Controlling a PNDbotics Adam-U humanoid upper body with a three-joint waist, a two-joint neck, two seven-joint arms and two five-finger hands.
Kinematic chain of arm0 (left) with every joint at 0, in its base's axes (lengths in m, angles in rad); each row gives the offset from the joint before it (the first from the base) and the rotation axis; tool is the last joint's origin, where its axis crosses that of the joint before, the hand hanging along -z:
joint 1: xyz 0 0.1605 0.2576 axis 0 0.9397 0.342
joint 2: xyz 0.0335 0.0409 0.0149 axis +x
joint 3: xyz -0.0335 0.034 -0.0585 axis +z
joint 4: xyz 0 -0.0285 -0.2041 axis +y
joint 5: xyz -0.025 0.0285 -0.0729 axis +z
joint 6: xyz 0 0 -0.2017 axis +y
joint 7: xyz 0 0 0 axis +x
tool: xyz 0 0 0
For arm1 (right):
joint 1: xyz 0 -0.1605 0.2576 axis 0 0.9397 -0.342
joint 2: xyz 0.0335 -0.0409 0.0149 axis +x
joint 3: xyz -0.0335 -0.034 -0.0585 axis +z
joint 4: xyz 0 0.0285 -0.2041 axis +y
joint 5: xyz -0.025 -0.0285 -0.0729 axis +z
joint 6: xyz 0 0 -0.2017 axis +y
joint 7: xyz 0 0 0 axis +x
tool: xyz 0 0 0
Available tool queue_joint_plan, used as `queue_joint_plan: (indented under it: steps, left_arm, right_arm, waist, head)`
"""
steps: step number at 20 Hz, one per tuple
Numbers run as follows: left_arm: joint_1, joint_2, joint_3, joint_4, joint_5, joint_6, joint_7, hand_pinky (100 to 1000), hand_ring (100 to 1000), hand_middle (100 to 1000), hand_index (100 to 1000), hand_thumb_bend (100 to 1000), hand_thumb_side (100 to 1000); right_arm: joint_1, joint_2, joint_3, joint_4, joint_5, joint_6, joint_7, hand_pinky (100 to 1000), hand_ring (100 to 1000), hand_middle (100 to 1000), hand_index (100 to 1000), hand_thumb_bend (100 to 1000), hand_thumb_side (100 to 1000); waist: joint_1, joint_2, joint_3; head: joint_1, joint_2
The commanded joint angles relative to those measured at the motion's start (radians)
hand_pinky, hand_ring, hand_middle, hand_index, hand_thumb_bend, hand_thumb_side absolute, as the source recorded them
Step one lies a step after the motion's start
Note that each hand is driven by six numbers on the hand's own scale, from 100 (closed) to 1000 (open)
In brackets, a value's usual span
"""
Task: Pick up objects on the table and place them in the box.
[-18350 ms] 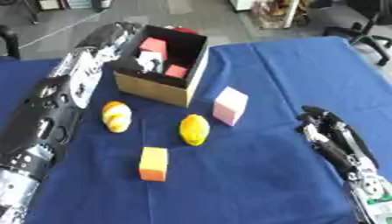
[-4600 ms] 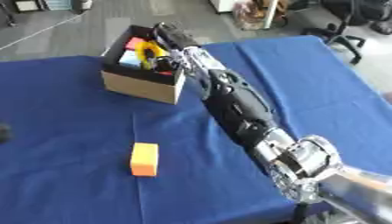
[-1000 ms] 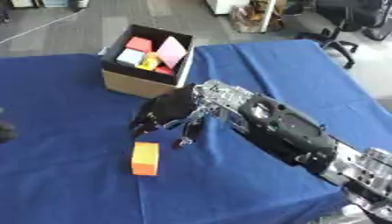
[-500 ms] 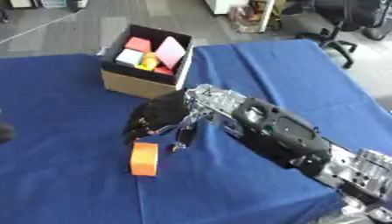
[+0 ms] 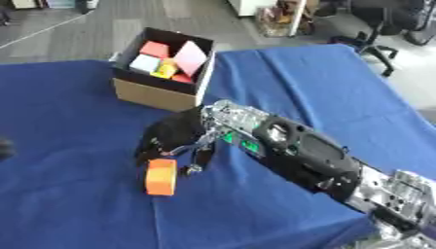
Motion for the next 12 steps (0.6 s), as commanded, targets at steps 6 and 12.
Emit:
queue_joint_plan:
  steps: [6,12]
  left_arm:
    - [-0.014,0.010,0.002,-0.017,0.002,-0.002,-0.003,792,679,635,866,100,773]
    - [-0.010,0.012,0.007,-0.016,0.001,-0.001,0.003,792,679,635,866,100,772]
  right_arm:
    - [-0.014,-0.004,-0.049,0.008,0.006,-0.217,0.110,920,859,780,685,236,155]
    - [-0.024,-0.049,-0.173,0.047,-0.071,-0.181,-0.050,898,827,740,638,100,106]
  waist:
    - [0.004,-0.013,-0.001]
    - [0.006,-0.016,-0.008]
  head:
    - [-0.001,-0.013]
    - [0.009,-0.016]
